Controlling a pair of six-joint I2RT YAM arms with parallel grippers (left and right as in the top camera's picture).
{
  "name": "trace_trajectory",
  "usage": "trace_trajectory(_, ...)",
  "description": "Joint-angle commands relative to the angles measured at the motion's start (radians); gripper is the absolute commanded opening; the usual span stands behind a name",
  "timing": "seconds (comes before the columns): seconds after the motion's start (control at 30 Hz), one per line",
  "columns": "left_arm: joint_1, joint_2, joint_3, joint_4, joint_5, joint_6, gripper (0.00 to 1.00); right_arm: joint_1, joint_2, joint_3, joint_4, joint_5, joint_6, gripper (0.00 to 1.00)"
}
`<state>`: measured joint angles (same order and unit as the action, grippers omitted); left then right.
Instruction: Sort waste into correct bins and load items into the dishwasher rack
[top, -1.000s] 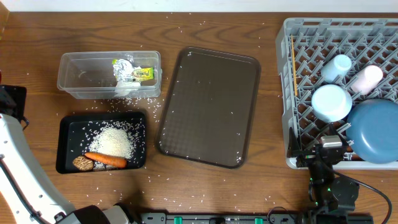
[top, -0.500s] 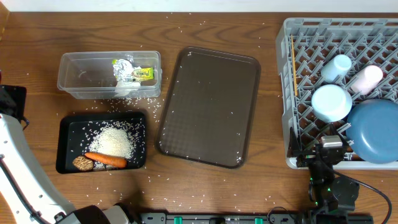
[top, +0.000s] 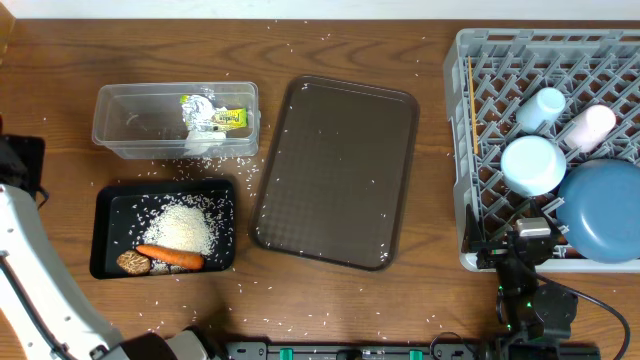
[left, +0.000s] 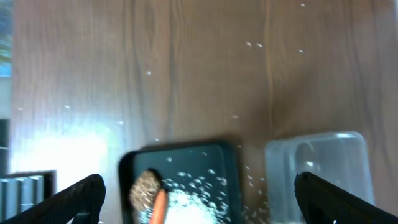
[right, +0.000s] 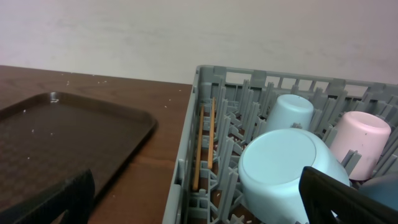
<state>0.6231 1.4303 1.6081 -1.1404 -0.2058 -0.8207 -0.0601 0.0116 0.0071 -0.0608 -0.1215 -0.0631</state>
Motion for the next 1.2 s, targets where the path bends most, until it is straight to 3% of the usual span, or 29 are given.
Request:
trace_trajectory(0.0,-0.069,-0.076,-0.06,0.084,0.087,-0.053,0.98,-0.005,-0.007,-0.001,-0.005,0.012,-0.013,0.99)
trace_trajectory(0.1,-0.178,-0.154,-0.208,0.297,0.083,-0.026,0.98,-0.005,-0.007,-0.001,-0.005,0.012,-0.013,0.99)
trace_trajectory(0.3,-0.35,-0.342,-0.578,0.699,0.013,0.165,0.98,-0.005,-0.007,-0.001,-0.005,0.012,-0.013,0.99)
trace_trajectory(0.4,-0.375,-0.444,-0.729,0.698,-0.109,0.193,0.98,-0.005,-0.007,-0.001,-0.005,0.012,-0.013,0.99)
trace_trajectory(0.57,-0.405,-0.618,-0.949,0.68,-0.107,0.192,0.98,-0.005,-0.007,-0.001,-0.005,0.012,-0.013,0.99)
trace_trajectory(0.67,-0.427,-0.721,-1.071,0.83,-0.13,0.211,0.98,-0.005,-0.007,-0.001,-0.005,0.012,-0.013,0.99)
trace_trajectory(0.93,-0.521,-0.96,-1.431,1.381,-0.117,0.493,0.98,-0.005,-0.007,-0.001,-0.005,0.012,-0.013,0.99)
trace_trajectory(1.03,-0.549,-1.032,-1.52,1.489,-0.085,0.55,0.98,-0.005,-0.007,-0.001,-0.005,0.012,-0.013,0.99)
trace_trajectory(1.17,-0.557,-1.131,-1.582,1.512,-0.001,0.632,0.98,-0.005,-0.007,-0.001,-0.005,0.012,-0.013,0.99)
